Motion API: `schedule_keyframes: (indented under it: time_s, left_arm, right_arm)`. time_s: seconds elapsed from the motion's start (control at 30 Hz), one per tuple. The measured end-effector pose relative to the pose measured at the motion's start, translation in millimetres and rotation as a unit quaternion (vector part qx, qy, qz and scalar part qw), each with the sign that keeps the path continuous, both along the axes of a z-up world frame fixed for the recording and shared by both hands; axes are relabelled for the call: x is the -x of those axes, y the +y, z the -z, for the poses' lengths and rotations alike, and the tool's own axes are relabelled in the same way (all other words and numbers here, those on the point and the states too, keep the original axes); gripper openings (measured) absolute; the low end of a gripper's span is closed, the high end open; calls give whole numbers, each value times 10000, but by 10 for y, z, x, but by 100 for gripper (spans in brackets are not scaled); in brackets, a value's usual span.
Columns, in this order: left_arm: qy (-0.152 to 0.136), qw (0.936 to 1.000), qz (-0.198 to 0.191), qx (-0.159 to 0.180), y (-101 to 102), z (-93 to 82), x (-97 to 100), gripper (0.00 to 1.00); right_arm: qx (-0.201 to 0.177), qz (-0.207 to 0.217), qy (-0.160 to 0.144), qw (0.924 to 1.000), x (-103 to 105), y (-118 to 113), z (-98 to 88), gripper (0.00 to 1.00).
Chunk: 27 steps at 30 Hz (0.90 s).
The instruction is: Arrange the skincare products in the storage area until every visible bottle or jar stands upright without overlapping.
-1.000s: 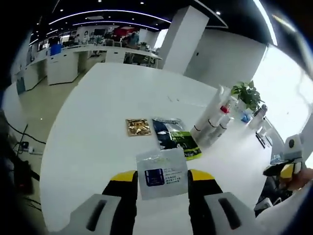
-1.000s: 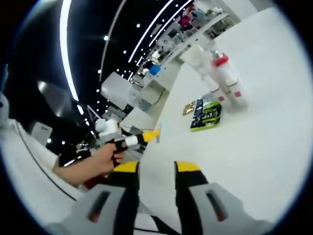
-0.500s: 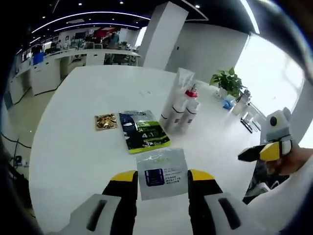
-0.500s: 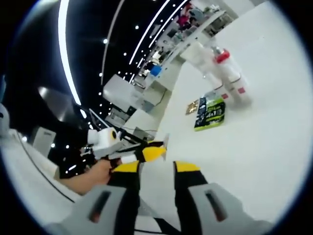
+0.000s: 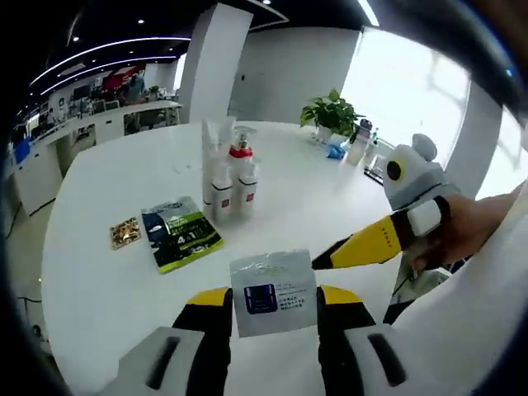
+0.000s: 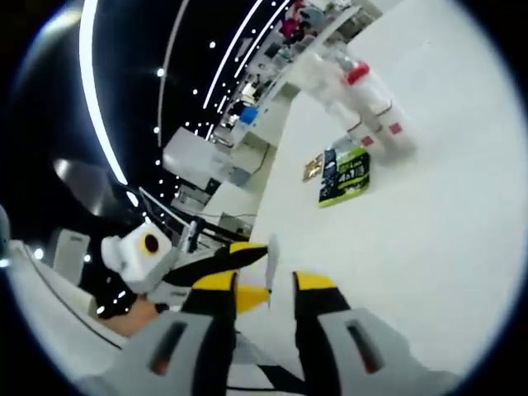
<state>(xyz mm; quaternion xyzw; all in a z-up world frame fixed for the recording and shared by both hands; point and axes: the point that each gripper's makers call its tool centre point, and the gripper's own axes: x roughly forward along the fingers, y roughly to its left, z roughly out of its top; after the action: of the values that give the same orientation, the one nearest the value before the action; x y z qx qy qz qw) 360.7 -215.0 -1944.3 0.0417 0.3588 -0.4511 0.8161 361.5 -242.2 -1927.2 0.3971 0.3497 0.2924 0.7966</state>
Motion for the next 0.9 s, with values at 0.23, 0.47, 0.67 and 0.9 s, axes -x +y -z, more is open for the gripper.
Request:
schedule_keyframes:
  time_s: [0.23,0.47,0.67,0.9]
  left_arm:
    - [-383,9973,580,-216,-139,-99,146,41]
    - [-570,9934,947,-293,-132,-85,229,40]
    - [-33,9970,709,312,-47,-76,263,44]
    - [1333,9730,392,1844,-66,-189,342,41]
  right_arm:
    - [28,-194,205,9996,36,128,71,15]
    - [86,-427,282,9987,90,145,119,1]
    - [-345,-430,318,9980,96,110,13,0]
    - [-962,-533,362,9933,73,105,-181,0]
